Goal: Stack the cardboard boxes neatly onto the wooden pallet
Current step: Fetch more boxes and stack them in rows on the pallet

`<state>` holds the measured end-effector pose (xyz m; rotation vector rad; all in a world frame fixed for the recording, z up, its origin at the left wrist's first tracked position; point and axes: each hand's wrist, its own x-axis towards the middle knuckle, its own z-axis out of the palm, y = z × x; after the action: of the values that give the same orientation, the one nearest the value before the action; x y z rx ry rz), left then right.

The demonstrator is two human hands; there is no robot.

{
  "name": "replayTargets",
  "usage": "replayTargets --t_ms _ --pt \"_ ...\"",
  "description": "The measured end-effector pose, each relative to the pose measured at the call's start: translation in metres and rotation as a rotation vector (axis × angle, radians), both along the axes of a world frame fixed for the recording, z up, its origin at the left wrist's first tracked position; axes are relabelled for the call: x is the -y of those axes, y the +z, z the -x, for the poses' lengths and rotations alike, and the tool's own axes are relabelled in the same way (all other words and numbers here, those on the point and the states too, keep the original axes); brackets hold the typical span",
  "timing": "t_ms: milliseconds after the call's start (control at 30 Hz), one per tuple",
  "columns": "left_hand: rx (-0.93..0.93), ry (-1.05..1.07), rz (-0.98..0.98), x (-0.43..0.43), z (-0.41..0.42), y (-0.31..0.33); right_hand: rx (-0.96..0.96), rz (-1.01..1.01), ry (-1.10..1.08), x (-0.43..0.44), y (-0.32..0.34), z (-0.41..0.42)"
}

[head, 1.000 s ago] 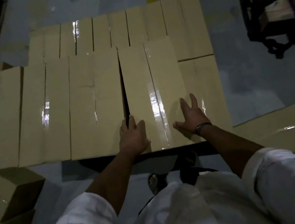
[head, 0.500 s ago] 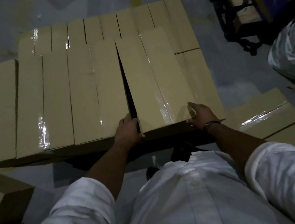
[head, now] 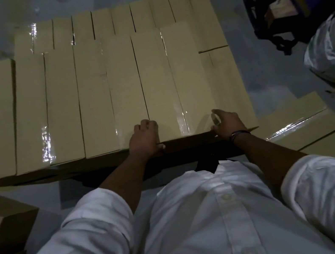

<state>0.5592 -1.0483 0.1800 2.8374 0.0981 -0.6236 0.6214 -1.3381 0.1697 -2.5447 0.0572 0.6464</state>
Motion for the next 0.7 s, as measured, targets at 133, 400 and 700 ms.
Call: replayTargets --t_ms 133,400,700 --pt "0.008 -0.017 -0.029 0.001 0.0 -0.003 -0.002 0.003 0.0 -0.004 -0.001 0.003" --pt "0.045 -0.072 -0.07 -0.01 0.002 -0.013 0.018 0.067 0.119 0.005 -0.003 0.0" --pt "0.086 -0.113 -0.116 -0.012 0.01 -0.024 0.047 0.123 0.242 0.0 -0.022 0.013"
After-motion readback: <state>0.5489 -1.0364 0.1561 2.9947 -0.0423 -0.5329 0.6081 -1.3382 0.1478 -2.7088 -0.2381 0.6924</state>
